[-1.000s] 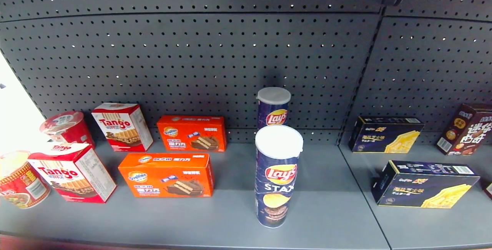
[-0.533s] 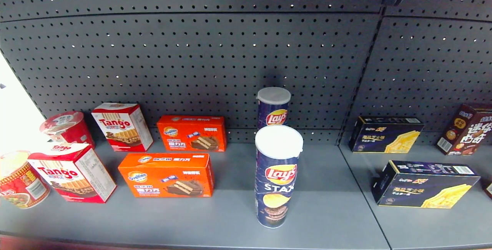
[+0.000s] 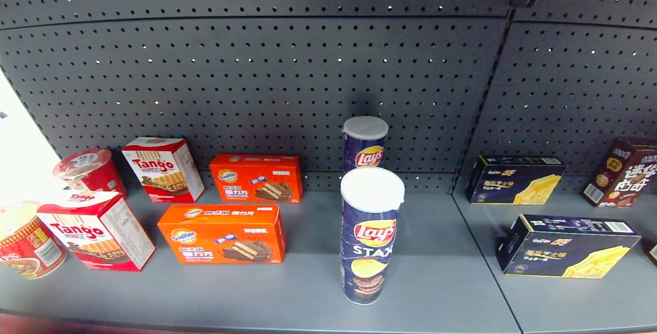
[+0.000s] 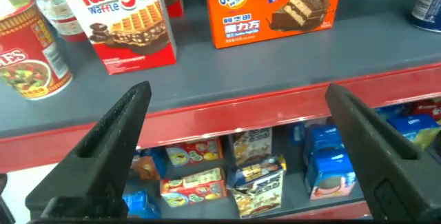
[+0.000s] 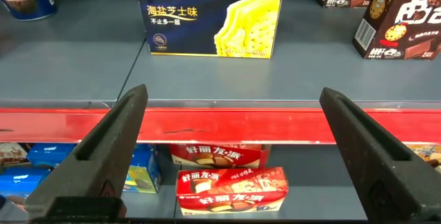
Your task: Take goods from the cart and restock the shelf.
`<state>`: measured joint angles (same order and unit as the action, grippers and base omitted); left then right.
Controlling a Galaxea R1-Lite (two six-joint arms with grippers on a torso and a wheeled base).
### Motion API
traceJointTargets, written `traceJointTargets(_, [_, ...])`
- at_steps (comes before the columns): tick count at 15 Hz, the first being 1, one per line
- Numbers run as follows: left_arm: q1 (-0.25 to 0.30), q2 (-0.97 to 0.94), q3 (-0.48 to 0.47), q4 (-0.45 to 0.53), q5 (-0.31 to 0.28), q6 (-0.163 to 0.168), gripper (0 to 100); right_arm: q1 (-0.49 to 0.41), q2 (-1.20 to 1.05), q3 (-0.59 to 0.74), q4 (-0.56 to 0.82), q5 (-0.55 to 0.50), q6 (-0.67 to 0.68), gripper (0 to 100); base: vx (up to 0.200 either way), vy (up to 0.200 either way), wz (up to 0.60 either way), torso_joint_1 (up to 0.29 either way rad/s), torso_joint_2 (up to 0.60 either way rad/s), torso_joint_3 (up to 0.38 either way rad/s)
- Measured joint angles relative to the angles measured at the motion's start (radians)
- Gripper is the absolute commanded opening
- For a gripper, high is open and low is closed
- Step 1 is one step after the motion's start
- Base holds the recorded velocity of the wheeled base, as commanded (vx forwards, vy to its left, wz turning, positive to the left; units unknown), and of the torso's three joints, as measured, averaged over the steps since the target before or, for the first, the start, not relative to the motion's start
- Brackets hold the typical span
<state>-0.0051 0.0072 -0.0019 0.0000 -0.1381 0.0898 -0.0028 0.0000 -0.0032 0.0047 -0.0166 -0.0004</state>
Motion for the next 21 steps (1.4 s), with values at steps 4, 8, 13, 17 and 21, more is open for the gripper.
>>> traceJointTargets(4, [0.002, 0.0, 0.0, 0.0, 0.16, -0.067, 100, 0.0, 0.0, 0.0, -0.002, 0.0, 0.0, 100, 0.0, 0.0, 0.0, 0.0, 0.0, 0.0])
traceJointTargets(8, [0.002, 0.0, 0.001, -0.002, 0.163, -0.096, 100, -0.001, 0.0, 0.0, -0.002, 0.0, 0.0, 100, 0.0, 0.0, 0.0, 0.0, 0.0, 0.0])
traceJointTargets(13, [0.004, -0.001, 0.001, -0.001, 0.163, -0.096, 100, 0.0, 0.0, 0.0, -0.001, 0.0, 0.0, 100, 0.0, 0.0, 0.0, 0.0, 0.0, 0.0])
traceJointTargets(17, [0.005, -0.001, 0.0, -0.001, 0.163, -0.096, 100, -0.001, 0.0, 0.001, -0.001, 0.0, 0.0, 100, 0.0, 0.0, 0.0, 0.0, 0.0, 0.0])
traceJointTargets(21, [0.005, -0.001, 0.0, -0.001, 0.163, -0.096, 100, 0.0, 0.0, 0.0, -0.001, 0.0, 0.0, 100, 0.0, 0.0, 0.0, 0.0, 0.0, 0.0])
